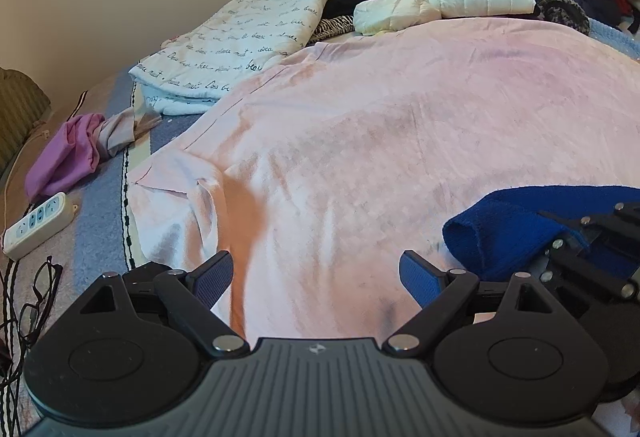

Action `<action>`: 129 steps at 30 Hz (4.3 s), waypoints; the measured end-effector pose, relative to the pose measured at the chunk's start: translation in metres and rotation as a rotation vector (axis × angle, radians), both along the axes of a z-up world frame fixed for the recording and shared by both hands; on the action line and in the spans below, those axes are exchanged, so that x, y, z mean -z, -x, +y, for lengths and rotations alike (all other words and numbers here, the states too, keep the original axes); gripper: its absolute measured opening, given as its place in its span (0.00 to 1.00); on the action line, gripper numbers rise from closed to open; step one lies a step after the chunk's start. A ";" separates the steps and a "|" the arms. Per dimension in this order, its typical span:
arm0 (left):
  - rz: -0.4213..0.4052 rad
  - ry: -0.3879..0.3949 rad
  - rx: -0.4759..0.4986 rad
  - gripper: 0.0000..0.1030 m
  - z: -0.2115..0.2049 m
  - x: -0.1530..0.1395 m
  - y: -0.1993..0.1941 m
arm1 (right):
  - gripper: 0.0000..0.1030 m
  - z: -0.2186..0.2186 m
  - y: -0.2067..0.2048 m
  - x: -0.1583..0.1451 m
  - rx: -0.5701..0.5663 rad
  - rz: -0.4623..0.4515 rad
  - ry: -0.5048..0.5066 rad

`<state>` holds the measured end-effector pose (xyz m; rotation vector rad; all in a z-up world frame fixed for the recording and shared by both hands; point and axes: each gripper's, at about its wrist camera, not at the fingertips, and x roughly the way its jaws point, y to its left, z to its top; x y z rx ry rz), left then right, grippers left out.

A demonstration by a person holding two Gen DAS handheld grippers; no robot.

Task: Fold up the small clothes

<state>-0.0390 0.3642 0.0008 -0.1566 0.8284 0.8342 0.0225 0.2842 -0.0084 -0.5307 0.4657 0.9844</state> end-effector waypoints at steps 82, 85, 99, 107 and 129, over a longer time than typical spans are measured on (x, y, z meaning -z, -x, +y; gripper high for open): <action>0.065 0.049 0.761 0.88 -0.305 0.010 -0.114 | 0.41 -0.410 -0.097 0.031 0.956 -0.165 0.074; 0.064 0.052 0.767 0.88 -0.307 0.009 -0.114 | 0.14 -0.430 -0.091 0.022 0.982 -0.072 -0.093; 0.094 0.061 0.785 0.88 -0.319 0.020 -0.116 | 0.50 -0.571 -0.059 0.071 1.214 0.539 -1.029; 0.085 0.044 0.775 0.88 -0.320 0.014 -0.112 | 0.11 -0.578 -0.068 0.063 1.235 0.451 -0.995; 0.103 0.071 0.752 0.88 -0.311 0.018 -0.102 | 0.75 -0.551 -0.066 0.048 1.341 0.182 -0.462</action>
